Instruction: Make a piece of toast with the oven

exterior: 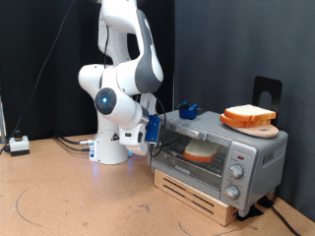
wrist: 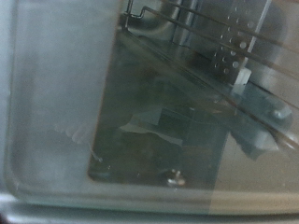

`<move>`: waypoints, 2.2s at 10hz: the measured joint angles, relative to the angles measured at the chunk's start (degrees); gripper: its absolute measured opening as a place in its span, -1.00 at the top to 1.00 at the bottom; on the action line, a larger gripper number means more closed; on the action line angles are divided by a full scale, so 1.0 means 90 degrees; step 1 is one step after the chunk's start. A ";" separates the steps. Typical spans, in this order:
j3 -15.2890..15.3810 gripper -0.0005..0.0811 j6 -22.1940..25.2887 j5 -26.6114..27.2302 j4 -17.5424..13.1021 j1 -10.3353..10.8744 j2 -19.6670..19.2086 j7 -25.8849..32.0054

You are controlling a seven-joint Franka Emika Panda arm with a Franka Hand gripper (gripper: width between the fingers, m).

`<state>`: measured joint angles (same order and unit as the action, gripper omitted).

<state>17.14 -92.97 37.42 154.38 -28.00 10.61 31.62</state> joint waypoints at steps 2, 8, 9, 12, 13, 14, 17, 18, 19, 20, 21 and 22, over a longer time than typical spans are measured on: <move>-0.0017 -1.00 0.0038 0.0003 -0.0047 -0.0017 -0.0027 -0.0026; -0.0670 -1.00 0.0147 -0.0058 -0.0716 -0.0718 -0.0422 -0.0356; -0.0739 -1.00 0.0196 -0.0058 -0.0822 -0.0788 -0.0523 -0.0355; -0.0792 -1.00 0.0578 0.0049 -0.0916 -0.0791 -0.0506 -0.0145; -0.0889 -1.00 0.0869 0.0171 -0.1040 -0.0804 -0.0459 -0.0014; -0.0990 -1.00 0.1196 0.0236 -0.1190 -0.0829 -0.0397 0.0065; -0.1159 -1.00 0.1748 0.0265 -0.1642 -0.0908 -0.0311 -0.0377; -0.1183 -1.00 0.1842 0.0265 -0.1774 -0.0924 -0.0344 -0.0533; -0.1194 -1.00 0.1852 0.0265 -0.1866 -0.0925 -0.0373 -0.0640; -0.1192 -1.00 0.1910 0.0191 -0.1943 -0.0925 -0.0403 -0.0772; -0.1183 -1.00 0.2010 0.0128 -0.2049 -0.0925 -0.0539 -0.0856; -0.1181 -1.00 0.1984 0.0133 -0.2040 -0.0925 -0.0537 -0.0831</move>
<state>6.51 -75.11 38.62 136.02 -36.32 5.77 24.14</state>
